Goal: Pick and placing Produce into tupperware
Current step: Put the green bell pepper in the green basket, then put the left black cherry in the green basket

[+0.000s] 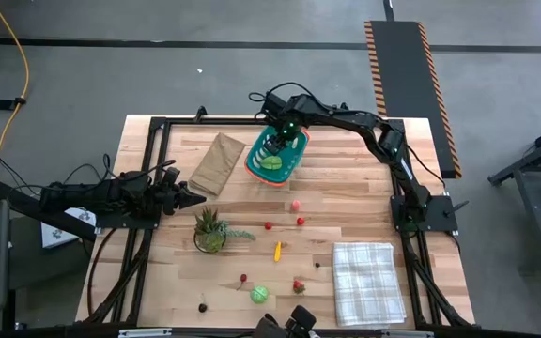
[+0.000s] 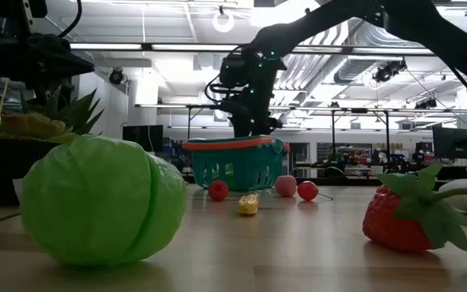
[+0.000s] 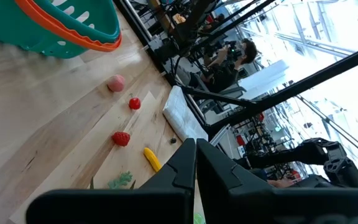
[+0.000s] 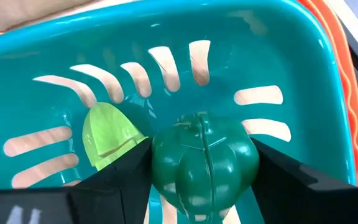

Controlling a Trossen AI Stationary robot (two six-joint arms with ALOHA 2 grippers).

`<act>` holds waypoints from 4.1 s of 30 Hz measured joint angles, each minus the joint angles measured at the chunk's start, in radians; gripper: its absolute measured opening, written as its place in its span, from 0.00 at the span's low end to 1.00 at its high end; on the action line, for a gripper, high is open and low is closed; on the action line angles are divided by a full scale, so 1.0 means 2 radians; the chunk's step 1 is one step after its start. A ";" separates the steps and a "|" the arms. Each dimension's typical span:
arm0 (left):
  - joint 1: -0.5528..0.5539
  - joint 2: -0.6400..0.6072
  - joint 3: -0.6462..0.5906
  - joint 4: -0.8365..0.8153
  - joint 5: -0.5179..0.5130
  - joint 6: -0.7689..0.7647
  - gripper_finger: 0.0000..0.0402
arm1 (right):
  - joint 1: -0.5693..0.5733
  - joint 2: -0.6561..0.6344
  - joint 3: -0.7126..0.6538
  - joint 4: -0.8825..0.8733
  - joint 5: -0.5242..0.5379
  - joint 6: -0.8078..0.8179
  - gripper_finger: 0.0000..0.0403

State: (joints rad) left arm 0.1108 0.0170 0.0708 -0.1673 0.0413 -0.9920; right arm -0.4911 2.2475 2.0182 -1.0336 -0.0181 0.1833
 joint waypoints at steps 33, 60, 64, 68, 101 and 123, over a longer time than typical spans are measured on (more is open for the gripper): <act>0.000 0.000 0.000 0.082 -0.057 0.075 0.01 | 0.014 -0.001 0.079 0.008 -0.042 0.022 0.65; 0.000 0.000 0.000 0.102 -0.081 0.171 0.01 | 0.221 -0.048 0.148 -0.113 -0.067 -0.036 0.57; 0.000 0.000 0.000 0.089 -0.079 0.167 0.01 | 0.235 -0.048 0.148 -0.173 -0.041 -0.036 0.56; 0.000 0.000 0.000 0.078 -0.066 0.166 0.01 | 0.245 -0.048 0.148 -0.190 -0.024 -0.028 0.56; 0.000 -0.001 0.031 0.135 -0.041 0.179 0.01 | 0.283 -0.219 0.148 -0.269 0.208 0.109 0.56; 0.000 0.060 0.391 -0.137 -0.068 0.286 0.01 | 0.285 -0.634 -0.481 0.199 0.200 0.274 0.56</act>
State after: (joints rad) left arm 0.1112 0.1372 0.8531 -0.4415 -0.0947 -0.4206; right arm 0.0788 0.9795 1.0561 -0.6354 0.3812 0.7319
